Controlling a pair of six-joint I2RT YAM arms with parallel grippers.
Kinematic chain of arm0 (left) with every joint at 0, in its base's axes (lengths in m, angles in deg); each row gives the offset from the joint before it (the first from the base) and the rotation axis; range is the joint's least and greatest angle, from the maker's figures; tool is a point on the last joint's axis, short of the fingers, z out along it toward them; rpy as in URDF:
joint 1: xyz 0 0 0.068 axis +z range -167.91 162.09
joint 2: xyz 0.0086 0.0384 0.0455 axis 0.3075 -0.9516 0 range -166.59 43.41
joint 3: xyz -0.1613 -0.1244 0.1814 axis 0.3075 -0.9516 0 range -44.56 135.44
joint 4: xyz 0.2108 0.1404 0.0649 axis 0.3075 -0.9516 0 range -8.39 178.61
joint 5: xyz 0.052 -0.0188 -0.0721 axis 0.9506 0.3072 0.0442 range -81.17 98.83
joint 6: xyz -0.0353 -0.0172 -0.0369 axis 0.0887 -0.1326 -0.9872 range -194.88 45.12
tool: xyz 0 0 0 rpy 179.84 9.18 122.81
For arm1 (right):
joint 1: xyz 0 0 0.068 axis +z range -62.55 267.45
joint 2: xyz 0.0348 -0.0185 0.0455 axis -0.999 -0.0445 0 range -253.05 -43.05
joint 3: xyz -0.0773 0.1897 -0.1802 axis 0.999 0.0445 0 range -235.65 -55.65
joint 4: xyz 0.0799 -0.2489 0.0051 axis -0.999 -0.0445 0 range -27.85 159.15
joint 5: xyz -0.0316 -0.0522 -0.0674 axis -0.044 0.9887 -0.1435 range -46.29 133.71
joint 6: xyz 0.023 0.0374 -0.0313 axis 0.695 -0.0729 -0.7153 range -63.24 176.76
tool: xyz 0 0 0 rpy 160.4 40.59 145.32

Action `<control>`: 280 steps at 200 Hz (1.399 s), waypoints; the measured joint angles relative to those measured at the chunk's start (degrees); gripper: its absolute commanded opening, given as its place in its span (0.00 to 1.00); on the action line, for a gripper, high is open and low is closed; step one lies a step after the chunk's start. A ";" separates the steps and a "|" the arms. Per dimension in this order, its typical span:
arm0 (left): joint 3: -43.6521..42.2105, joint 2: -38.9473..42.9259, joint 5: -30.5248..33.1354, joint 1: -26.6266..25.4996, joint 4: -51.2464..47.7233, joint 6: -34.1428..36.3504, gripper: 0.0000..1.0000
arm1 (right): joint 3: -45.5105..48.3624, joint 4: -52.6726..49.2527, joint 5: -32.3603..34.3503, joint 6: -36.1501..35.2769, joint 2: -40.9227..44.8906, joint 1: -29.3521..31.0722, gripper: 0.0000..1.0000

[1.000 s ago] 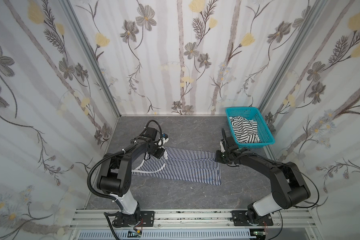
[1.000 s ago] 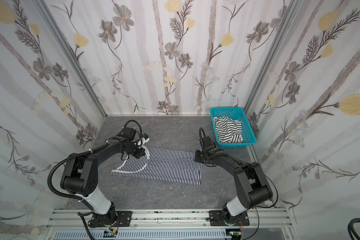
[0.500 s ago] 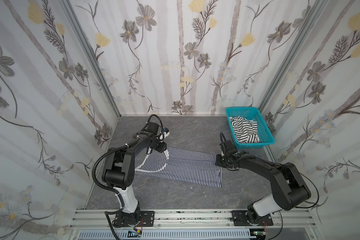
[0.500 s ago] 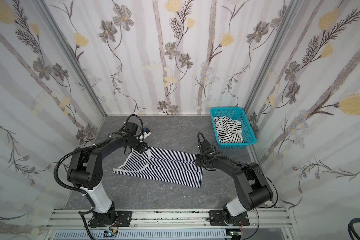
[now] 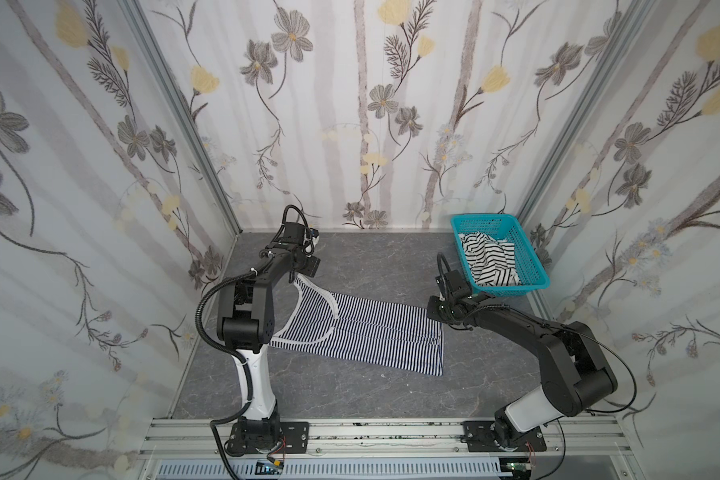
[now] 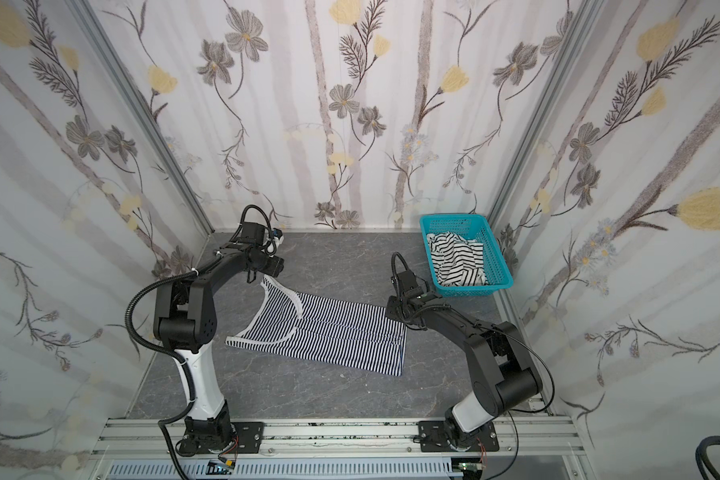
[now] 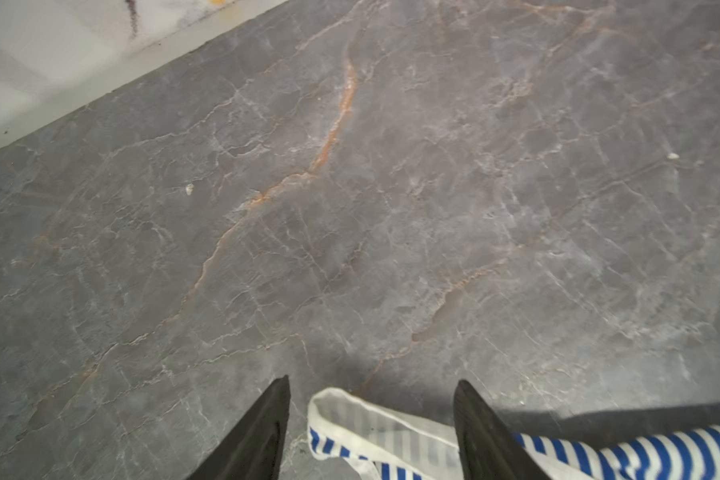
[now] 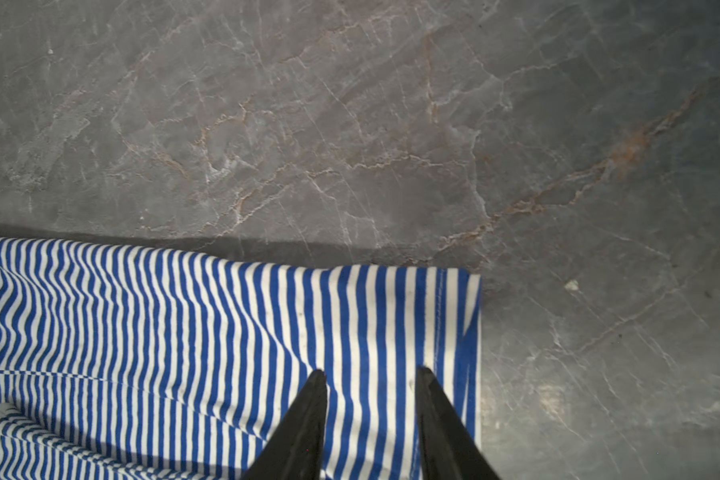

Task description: Fold and stack the tank tops

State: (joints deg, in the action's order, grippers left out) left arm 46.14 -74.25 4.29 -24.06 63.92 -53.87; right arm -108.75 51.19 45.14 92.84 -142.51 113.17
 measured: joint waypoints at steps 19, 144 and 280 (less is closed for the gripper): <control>0.39 -0.61 0.35 0.70 -0.04 -0.26 0.71 | -1.60 0.20 -0.22 0.39 -2.21 1.09 0.38; -3.10 -1.25 1.20 3.72 -0.04 0.02 0.56 | -0.26 3.15 -2.62 1.38 -6.95 3.80 0.32; -7.26 1.62 -2.38 6.12 -0.22 1.70 0.10 | 1.62 5.84 -2.97 1.40 -7.06 3.85 0.27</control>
State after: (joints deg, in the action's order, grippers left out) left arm 38.88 -72.63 1.91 -17.94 63.70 -52.16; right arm -107.13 57.03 42.17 94.24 -149.57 117.01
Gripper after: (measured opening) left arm 0.143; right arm 0.274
